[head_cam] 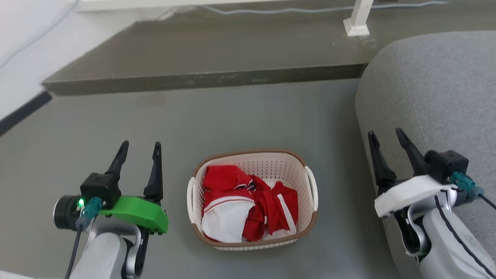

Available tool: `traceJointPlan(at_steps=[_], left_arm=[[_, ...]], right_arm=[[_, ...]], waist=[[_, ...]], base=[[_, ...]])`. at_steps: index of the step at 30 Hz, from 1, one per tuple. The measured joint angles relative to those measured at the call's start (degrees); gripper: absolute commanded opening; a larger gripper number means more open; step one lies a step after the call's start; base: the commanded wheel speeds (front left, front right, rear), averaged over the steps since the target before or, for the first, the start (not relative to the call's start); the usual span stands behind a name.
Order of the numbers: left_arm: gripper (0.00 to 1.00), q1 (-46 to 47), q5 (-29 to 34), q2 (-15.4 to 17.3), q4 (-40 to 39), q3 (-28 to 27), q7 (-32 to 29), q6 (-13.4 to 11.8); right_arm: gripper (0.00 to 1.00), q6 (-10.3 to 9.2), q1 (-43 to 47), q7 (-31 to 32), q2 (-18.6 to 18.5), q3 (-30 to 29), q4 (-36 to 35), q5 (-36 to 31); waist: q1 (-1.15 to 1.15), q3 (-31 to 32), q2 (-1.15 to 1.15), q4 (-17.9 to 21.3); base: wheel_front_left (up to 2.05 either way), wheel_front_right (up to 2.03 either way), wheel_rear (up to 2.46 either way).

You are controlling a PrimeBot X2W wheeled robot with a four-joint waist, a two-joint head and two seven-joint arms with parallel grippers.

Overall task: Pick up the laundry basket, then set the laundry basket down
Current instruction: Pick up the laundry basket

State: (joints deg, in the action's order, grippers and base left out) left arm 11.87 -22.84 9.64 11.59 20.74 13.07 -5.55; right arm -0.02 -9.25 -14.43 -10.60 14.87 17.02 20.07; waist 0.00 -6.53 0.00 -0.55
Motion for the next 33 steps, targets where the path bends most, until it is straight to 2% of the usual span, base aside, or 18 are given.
traceJointPlan(at_steps=[13, 23, 33], left_arm=[[1.00, 5.5, 0.0, -1.3, 1.5, 0.7, -2.0, 0.1], [1.00, 10.2, -0.9, -3.1, 6.1, 1.9, -5.2, 2.5], [1.00, 16.1, -1.7, -3.4, 10.4, 1.6, -7.0, 3.9]], right_arm=[[1.00, 0.51, -6.2, 1.0, 0.0, 0.2, 2.4, 0.0], [1.00, 0.69, -11.1, 1.7, 0.0, 0.2, 5.1, 0.0], [1.00, 1.67, -16.2, 2.2, 1.3, 1.4, 7.8, -0.2]], waist=[[0.00, -9.9, 0.00, -0.2], [0.00, -17.9, 0.00, -0.6], [0.01, -26.1, 0.00, -1.0]], base=[[0.00, 0.00, 0.00], [0.00, 0.00, 0.00], [0.00, 0.00, 0.00]])
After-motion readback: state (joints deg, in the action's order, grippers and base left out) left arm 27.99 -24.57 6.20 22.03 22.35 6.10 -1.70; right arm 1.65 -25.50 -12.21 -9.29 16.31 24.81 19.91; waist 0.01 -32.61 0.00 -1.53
